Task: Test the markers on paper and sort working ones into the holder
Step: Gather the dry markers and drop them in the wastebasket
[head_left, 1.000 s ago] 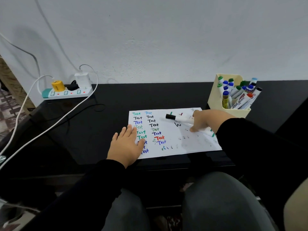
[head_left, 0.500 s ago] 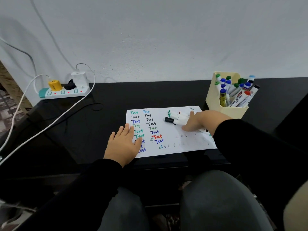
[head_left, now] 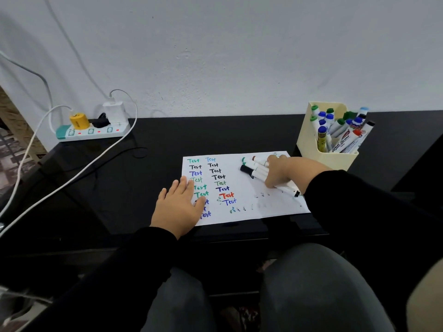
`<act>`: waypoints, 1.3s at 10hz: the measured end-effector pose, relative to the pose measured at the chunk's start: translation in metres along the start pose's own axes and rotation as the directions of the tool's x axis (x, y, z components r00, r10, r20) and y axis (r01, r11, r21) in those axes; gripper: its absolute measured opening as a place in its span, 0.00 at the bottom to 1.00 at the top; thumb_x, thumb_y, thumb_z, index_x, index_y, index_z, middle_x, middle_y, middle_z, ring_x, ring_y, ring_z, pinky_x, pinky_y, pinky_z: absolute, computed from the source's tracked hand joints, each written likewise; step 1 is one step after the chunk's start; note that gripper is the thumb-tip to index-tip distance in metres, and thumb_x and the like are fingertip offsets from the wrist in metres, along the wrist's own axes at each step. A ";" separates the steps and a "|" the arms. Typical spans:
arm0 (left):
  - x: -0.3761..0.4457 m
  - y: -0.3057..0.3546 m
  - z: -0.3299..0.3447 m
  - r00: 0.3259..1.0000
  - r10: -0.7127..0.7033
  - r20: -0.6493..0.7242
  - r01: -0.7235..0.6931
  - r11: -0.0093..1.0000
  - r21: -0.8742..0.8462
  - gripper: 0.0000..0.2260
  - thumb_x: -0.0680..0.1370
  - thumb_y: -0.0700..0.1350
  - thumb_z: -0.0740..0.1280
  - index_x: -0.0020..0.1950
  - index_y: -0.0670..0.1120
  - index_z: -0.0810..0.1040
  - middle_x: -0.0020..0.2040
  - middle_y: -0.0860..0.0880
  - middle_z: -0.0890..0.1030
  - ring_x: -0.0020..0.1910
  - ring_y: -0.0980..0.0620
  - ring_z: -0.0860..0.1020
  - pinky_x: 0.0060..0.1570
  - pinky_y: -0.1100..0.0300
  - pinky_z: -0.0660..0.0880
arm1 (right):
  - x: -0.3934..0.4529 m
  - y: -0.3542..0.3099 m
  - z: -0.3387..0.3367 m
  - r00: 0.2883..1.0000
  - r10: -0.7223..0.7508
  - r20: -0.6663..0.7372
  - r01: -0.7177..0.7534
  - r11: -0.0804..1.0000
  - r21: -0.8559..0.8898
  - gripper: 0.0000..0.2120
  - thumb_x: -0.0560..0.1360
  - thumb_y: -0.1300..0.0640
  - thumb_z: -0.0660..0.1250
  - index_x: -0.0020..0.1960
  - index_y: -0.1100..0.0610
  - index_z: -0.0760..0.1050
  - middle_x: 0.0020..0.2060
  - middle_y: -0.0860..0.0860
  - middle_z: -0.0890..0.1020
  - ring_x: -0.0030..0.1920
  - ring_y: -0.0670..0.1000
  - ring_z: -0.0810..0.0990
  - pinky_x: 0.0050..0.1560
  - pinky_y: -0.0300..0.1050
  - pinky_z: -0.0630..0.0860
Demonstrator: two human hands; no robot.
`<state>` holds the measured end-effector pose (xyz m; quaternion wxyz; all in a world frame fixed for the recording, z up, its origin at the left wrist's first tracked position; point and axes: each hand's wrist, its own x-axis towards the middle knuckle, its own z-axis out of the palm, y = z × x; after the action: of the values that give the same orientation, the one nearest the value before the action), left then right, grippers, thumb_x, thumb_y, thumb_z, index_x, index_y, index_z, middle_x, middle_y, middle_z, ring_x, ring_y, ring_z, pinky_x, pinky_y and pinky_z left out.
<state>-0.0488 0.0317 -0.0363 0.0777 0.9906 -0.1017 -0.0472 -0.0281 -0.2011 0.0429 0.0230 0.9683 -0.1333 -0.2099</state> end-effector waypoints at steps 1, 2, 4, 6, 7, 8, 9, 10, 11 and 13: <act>0.000 0.000 0.000 1.000 -0.001 0.003 0.001 1.000 0.001 0.28 0.81 0.58 0.46 0.77 0.47 0.46 0.78 0.50 0.45 0.76 0.51 0.45 0.73 0.52 0.43 | -0.006 -0.003 -0.005 0.999 0.005 0.039 -0.005 1.000 -0.001 0.31 0.72 0.57 0.64 0.72 0.60 0.57 0.60 0.58 0.73 0.51 0.59 0.74 0.48 0.46 0.72; 0.000 0.000 0.000 1.000 -0.002 -0.001 0.002 1.000 -0.005 0.28 0.81 0.58 0.46 0.77 0.47 0.46 0.78 0.50 0.45 0.76 0.51 0.45 0.74 0.52 0.43 | -0.010 -0.008 -0.004 0.998 -0.010 0.055 0.011 1.000 -0.026 0.28 0.72 0.59 0.65 0.70 0.61 0.61 0.55 0.56 0.74 0.50 0.58 0.74 0.46 0.45 0.71; 0.003 -0.001 0.000 1.000 -0.010 0.019 0.011 1.000 -0.020 0.28 0.81 0.59 0.46 0.77 0.48 0.46 0.78 0.50 0.45 0.76 0.52 0.44 0.73 0.52 0.42 | -0.017 -0.013 -0.006 0.998 -0.024 0.063 0.026 0.999 -0.019 0.26 0.72 0.60 0.64 0.69 0.60 0.65 0.51 0.54 0.73 0.50 0.56 0.74 0.49 0.46 0.74; 0.007 -0.002 -0.002 0.998 -0.033 0.054 0.036 0.998 -0.061 0.28 0.81 0.58 0.46 0.77 0.48 0.45 0.78 0.50 0.43 0.76 0.53 0.44 0.73 0.53 0.42 | -0.023 -0.015 -0.005 0.995 -0.098 0.028 0.098 0.995 0.012 0.27 0.76 0.62 0.59 0.74 0.56 0.58 0.38 0.51 0.68 0.51 0.56 0.70 0.57 0.47 0.72; 0.010 -0.002 -0.002 0.997 -0.052 0.057 0.056 0.996 -0.064 0.27 0.81 0.58 0.46 0.77 0.48 0.45 0.78 0.50 0.43 0.76 0.53 0.44 0.73 0.53 0.42 | -0.018 -0.014 -0.005 0.995 -0.092 0.042 0.091 0.995 0.043 0.26 0.76 0.62 0.59 0.73 0.56 0.60 0.37 0.51 0.68 0.50 0.56 0.71 0.54 0.46 0.71; 0.011 -0.002 -0.002 0.997 -0.054 0.056 0.057 0.996 -0.062 0.27 0.82 0.57 0.45 0.77 0.48 0.45 0.78 0.49 0.43 0.76 0.53 0.44 0.73 0.53 0.43 | -0.012 -0.014 -0.004 0.998 -0.059 0.034 0.057 0.997 0.056 0.22 0.74 0.60 0.61 0.68 0.60 0.66 0.45 0.54 0.73 0.49 0.56 0.74 0.49 0.45 0.72; 0.011 -0.002 -0.002 0.997 -0.050 0.051 0.053 0.997 -0.064 0.26 0.82 0.56 0.45 0.77 0.48 0.46 0.78 0.50 0.44 0.76 0.53 0.44 0.73 0.53 0.43 | -0.012 -0.013 -0.004 0.995 -0.084 0.048 0.081 0.995 0.058 0.22 0.75 0.61 0.60 0.68 0.56 0.65 0.41 0.51 0.70 0.50 0.57 0.73 0.52 0.47 0.73; 0.010 -0.003 0.000 0.998 -0.044 0.040 0.046 0.997 -0.056 0.26 0.82 0.57 0.45 0.77 0.48 0.46 0.78 0.50 0.44 0.76 0.53 0.44 0.73 0.53 0.43 | -0.010 -0.011 -0.002 0.994 -0.101 0.028 0.099 0.993 0.057 0.15 0.74 0.61 0.60 0.60 0.53 0.66 0.46 0.53 0.71 0.50 0.56 0.73 0.49 0.45 0.72; 0.009 -0.002 0.000 0.998 -0.044 0.044 0.047 0.998 -0.052 0.26 0.81 0.57 0.44 0.77 0.48 0.45 0.78 0.50 0.43 0.76 0.53 0.44 0.73 0.53 0.42 | -0.007 -0.010 0.006 0.993 -0.114 -0.008 0.115 0.992 0.058 0.10 0.74 0.60 0.60 0.55 0.55 0.65 0.49 0.55 0.74 0.49 0.56 0.76 0.47 0.44 0.72; 0.005 0.000 -0.001 0.999 -0.037 0.033 0.039 0.997 -0.064 0.26 0.81 0.57 0.45 0.77 0.48 0.45 0.78 0.50 0.43 0.76 0.53 0.44 0.73 0.53 0.42 | -0.009 -0.009 0.010 0.993 -0.105 -0.050 0.108 0.992 0.067 0.20 0.74 0.59 0.62 0.65 0.60 0.67 0.56 0.55 0.76 0.54 0.56 0.77 0.48 0.44 0.72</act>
<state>-0.0433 0.0310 -0.0354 0.1072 0.9885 -0.0826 -0.0676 -0.0379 -0.1901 0.0369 -0.0189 0.9789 -0.0881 -0.1835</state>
